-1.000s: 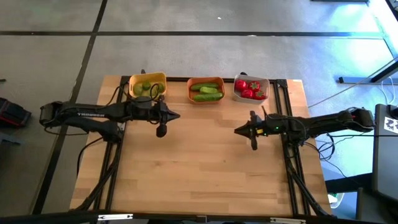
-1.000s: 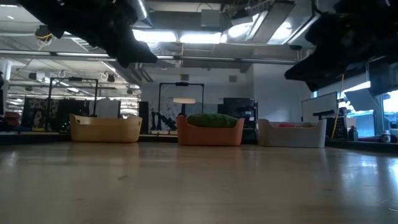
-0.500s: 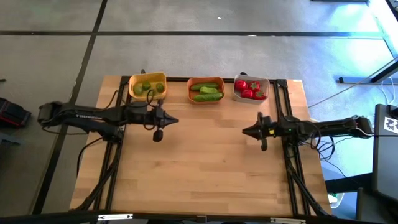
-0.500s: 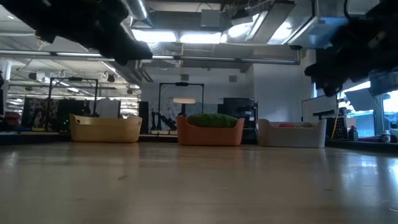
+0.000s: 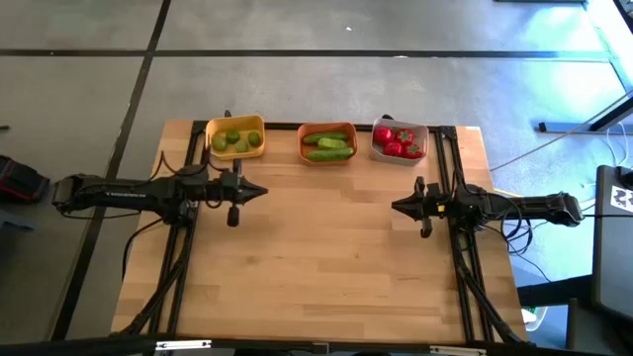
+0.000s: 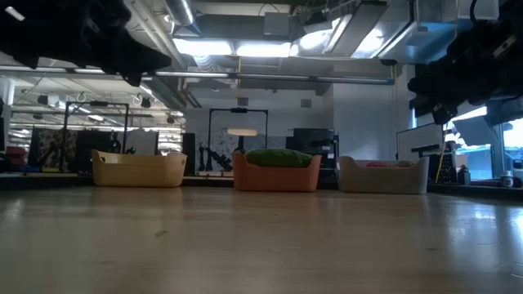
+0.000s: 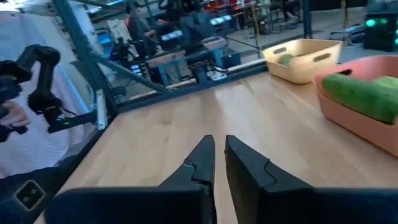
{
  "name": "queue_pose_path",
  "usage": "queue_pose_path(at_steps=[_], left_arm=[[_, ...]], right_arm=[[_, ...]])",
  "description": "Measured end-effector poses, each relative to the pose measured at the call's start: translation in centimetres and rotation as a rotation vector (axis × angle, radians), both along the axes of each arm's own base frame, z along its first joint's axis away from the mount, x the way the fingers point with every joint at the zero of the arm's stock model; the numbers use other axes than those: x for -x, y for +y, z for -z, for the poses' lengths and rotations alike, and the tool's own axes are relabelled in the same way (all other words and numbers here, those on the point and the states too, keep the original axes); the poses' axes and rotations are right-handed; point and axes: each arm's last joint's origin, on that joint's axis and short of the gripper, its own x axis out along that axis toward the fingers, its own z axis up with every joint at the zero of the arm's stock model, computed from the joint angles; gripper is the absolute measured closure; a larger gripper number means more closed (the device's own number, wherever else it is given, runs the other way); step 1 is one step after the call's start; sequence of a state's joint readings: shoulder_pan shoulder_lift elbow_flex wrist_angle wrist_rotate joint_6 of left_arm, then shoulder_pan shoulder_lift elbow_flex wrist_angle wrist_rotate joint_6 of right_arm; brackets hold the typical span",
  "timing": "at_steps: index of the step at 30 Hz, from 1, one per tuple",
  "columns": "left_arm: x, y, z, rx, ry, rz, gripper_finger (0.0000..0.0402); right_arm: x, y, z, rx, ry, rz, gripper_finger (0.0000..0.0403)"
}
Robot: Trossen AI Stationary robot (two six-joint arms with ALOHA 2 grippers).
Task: Sort produce into baskets
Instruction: Return to Home Position
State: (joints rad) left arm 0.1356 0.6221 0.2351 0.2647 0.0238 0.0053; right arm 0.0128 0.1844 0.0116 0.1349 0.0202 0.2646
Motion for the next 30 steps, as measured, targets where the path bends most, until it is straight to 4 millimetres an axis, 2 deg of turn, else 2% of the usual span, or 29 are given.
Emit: queue_pose_path(at_steps=[7, 12, 30], left_arm=[[2.1, -0.3, 1.3, 0.038, -0.09, -0.002, 0.0399], [3.2, -0.5, 2.3, 0.061, -0.147, -0.006, 0.0398], [5.4, -0.5, 4.0, 0.036, -0.158, -0.084, 0.0399]], right_arm=[[0.4, -0.3, 0.2, -0.011, 0.011, 0.11, 0.0368], [0.7, -0.4, 0.0, -0.014, -0.015, 0.12, 0.0368], [0.9, -0.5, -0.2, 0.009, -0.043, 0.157, 0.0368]])
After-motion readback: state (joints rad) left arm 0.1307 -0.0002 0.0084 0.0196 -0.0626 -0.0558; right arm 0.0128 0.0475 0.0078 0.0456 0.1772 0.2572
